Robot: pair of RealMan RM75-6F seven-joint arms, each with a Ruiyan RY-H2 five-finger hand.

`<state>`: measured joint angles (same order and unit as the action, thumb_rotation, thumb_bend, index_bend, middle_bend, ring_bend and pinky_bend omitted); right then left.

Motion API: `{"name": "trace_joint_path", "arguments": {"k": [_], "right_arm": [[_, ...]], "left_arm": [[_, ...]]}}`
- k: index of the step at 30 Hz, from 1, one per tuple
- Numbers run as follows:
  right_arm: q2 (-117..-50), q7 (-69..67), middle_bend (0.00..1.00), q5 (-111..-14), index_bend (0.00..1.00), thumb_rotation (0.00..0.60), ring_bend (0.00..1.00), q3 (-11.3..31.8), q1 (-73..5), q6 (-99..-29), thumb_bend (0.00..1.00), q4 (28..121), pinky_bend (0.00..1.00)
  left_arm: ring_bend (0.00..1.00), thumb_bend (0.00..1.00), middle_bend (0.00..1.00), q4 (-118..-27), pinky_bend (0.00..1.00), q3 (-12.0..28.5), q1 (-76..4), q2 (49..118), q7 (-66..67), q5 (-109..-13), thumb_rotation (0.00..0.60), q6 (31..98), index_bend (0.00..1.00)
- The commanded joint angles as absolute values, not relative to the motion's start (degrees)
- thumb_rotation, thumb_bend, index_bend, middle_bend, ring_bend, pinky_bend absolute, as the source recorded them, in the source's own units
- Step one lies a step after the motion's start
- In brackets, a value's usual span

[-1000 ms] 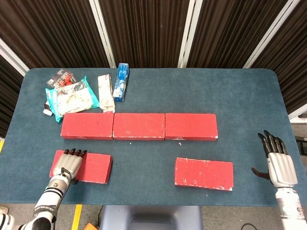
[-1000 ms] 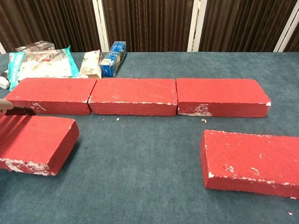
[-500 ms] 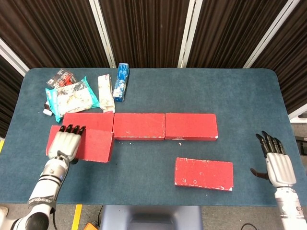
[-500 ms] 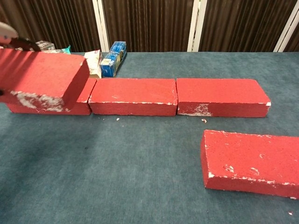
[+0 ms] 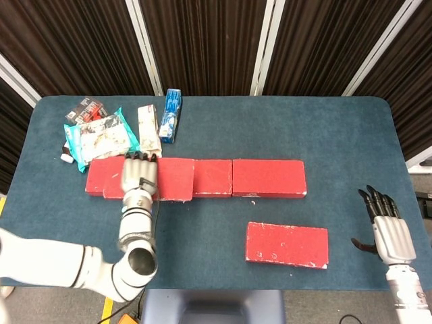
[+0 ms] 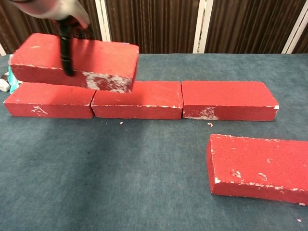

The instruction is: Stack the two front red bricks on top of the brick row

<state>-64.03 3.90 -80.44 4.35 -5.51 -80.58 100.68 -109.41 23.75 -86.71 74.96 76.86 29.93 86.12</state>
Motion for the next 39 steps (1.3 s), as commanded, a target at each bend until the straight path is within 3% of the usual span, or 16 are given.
{"name": "trace_joint_path", "arguments": {"k": [1, 9, 16, 39], "right_arm": [[-64.1, 3.9, 0.00, -80.9, 0.00, 0.600, 0.00, 4.4, -5.3, -81.3, 0.00, 100.5, 0.00], [-64.7, 2.3, 0.00, -84.3, 0.00, 0.600, 0.00, 4.9, -3.9, -86.5, 0.00, 98.5, 0.00], [-65.1, 3.0, 0.00, -84.1, 0.00, 0.600, 0.00, 5.0, -4.0, -86.2, 0.00, 97.9, 0.00], [-66.0, 5.3, 0.00, -82.5, 0.00, 0.600, 0.00, 5.3, -4.2, -85.2, 0.00, 98.4, 0.00]], "left_arm": [[0.00, 0.23, 0.10, -103.8, 0.10, 25.8, -88.3, 79.6, 80.0, 32.4, 0.600, 85.8, 0.00], [0.00, 0.23, 0.10, -97.4, 0.10, 28.6, -87.0, 82.4, 83.3, 32.0, 0.600, 82.2, 0.00], [0.00, 0.23, 0.10, -92.7, 0.10, 30.4, -85.6, 82.7, 86.3, 31.7, 0.600, 79.2, 0.00], [0.00, 0.23, 0.10, -85.5, 0.09, 29.0, -80.1, 84.8, 90.3, 28.1, 0.600, 70.1, 0.00]]}}
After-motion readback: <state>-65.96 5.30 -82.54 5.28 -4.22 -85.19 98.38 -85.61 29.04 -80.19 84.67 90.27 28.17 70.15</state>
